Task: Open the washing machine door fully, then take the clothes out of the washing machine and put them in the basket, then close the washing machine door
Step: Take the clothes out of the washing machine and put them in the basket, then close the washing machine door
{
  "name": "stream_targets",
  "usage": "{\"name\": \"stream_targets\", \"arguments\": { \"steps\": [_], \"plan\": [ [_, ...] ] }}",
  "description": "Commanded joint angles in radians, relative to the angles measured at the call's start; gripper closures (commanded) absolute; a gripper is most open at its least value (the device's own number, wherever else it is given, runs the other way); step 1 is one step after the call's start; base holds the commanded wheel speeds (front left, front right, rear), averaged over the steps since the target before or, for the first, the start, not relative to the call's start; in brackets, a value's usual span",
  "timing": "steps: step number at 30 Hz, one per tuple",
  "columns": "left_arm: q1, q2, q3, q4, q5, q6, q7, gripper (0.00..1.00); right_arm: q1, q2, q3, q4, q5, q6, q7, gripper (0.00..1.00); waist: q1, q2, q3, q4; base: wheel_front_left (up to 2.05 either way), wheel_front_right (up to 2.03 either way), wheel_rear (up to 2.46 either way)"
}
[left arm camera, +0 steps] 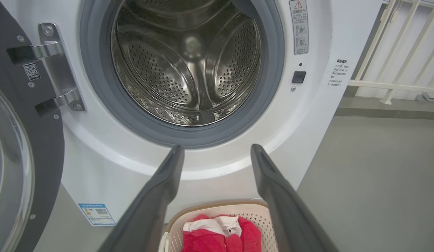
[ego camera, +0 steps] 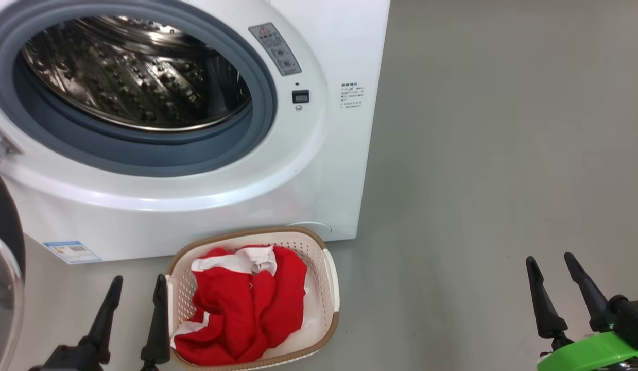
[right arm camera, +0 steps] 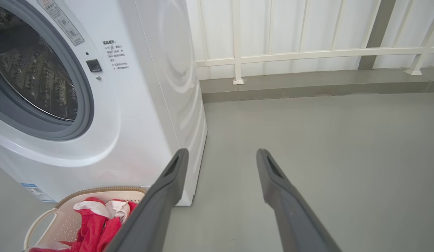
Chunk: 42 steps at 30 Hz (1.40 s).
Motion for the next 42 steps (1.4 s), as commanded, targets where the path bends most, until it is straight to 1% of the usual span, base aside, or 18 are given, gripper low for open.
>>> {"name": "stream_targets", "arguments": {
  "steps": [1,14,34,42],
  "plan": [
    [0.003,0.016,0.037,-0.036,0.006,-0.006,-0.005,0.0,0.002,-0.024,0.018,-0.022,-0.001,0.006,-0.006,0.0,0.0,0.0,-0.016,0.006,0.0,0.0,0.0],
    [0.098,0.016,0.067,-0.119,-0.005,-0.004,-0.005,0.0,0.052,-0.027,-0.003,-0.03,0.0,0.006,-0.006,0.0,0.0,0.0,-0.037,0.016,0.0,0.0,0.0],
    [0.1,0.016,0.057,-0.14,-0.019,0.014,-0.005,0.0,0.041,-0.02,-0.006,-0.03,0.001,0.006,-0.006,0.0,0.0,0.0,-0.027,0.012,0.0,0.0,0.0],
    [0.101,0.016,0.056,-0.144,-0.015,0.015,-0.005,0.0,0.043,-0.018,-0.009,-0.031,0.0,0.006,-0.006,0.0,0.0,0.0,-0.028,0.012,-0.66,0.66,0.0]
  ]
}}
